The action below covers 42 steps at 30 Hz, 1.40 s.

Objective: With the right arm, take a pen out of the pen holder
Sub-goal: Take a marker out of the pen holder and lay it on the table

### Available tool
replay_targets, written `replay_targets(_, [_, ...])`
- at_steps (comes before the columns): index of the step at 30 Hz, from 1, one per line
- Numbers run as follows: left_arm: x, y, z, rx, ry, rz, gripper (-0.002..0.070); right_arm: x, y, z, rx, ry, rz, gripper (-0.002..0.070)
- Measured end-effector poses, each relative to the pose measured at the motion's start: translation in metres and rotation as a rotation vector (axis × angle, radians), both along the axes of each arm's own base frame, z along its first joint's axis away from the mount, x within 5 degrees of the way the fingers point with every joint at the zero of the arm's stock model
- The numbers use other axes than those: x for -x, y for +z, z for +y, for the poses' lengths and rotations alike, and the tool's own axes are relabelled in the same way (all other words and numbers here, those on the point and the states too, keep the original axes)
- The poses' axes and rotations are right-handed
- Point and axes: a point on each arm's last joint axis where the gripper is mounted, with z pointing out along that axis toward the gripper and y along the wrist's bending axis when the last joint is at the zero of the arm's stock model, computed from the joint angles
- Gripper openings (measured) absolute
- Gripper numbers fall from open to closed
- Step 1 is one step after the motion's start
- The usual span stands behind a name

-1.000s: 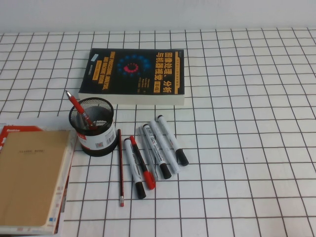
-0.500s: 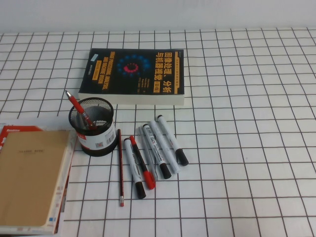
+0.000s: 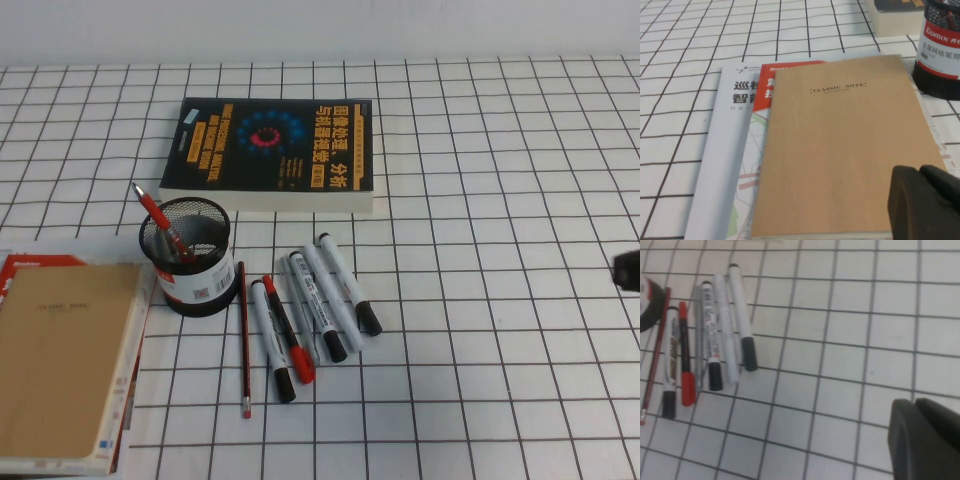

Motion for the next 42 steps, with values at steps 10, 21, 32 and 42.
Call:
replay_targets(10, [0.000,0.000,0.000,0.000,0.000,0.000,-0.0004,-0.045,0.014,0.131,-0.019,0.385,-0.155,-0.0011])
replay_targets(21, [0.000,0.000,0.000,0.000,0.000,0.000,-0.0004,-0.059,0.004,0.270,-0.046,0.645,-0.376,0.0328])
replay_targets(32, [0.000,0.000,0.000,0.000,0.000,0.000,-0.0004,-0.096,-0.034,0.330,-0.036,0.620,-0.515,0.0372])
replay_targets(42, [0.000,0.000,0.000,0.000,0.000,0.000,-0.0004,-0.127,-0.049,0.361,-0.021,0.626,-0.586,0.0373])
